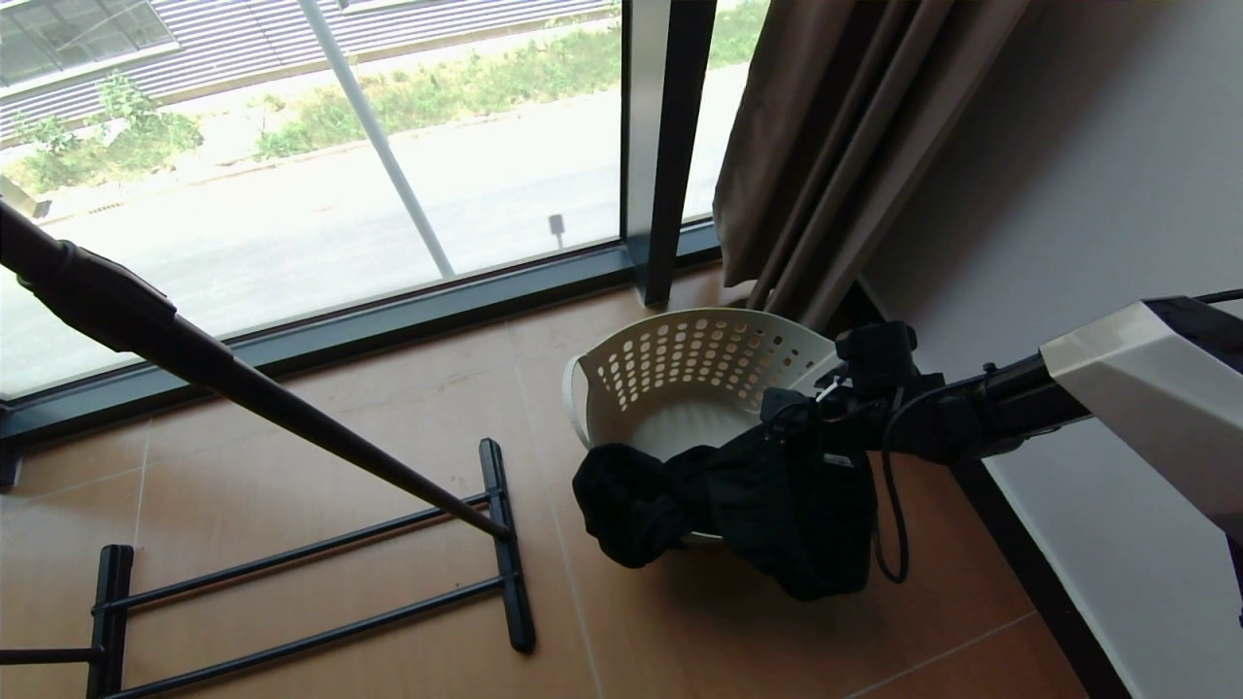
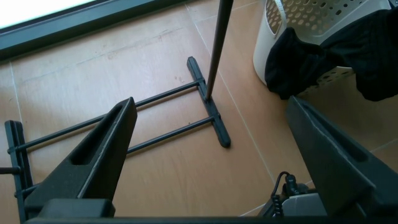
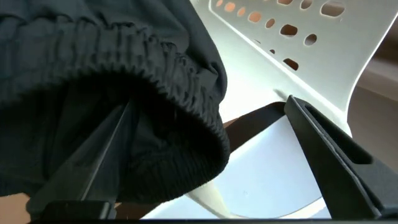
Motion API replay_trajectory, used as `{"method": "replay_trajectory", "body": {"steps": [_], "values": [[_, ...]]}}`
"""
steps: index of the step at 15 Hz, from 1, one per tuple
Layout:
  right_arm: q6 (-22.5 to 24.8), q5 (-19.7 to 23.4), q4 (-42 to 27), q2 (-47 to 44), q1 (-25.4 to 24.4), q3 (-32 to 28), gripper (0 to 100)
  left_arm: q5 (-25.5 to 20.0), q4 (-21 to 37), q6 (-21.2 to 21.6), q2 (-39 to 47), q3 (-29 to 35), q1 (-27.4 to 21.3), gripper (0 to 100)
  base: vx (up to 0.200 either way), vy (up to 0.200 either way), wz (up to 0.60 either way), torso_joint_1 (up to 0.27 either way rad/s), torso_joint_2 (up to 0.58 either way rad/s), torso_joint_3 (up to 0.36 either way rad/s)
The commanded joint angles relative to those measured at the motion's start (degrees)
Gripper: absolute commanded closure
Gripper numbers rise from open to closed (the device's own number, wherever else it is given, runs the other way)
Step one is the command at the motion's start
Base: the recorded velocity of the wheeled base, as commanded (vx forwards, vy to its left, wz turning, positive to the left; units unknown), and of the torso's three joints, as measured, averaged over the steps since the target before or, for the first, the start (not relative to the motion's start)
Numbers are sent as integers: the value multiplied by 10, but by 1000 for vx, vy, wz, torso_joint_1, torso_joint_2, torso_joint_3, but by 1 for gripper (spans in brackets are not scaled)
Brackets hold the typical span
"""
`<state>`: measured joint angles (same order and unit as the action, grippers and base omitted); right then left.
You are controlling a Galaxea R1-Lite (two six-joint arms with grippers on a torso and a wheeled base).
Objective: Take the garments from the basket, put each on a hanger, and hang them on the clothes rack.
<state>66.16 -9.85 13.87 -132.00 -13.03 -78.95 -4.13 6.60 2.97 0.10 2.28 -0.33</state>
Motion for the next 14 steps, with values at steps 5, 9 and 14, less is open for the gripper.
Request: {"method": "replay_trajectory", "body": {"steps": [5, 9, 14], "values": [[-5, 1, 0, -5, 6, -22, 100, 0, 0, 0, 0, 0, 0, 0, 0, 0, 0, 0, 0, 0], [-16, -5, 1, 90, 1, 61, 100, 0, 0, 0, 0, 0, 0, 0, 0, 0, 0, 0, 0, 0], [-75, -17, 2, 312, -54, 239, 100, -1, 0, 1, 0, 0, 0, 0, 0, 0, 0, 0, 0, 0]]}}
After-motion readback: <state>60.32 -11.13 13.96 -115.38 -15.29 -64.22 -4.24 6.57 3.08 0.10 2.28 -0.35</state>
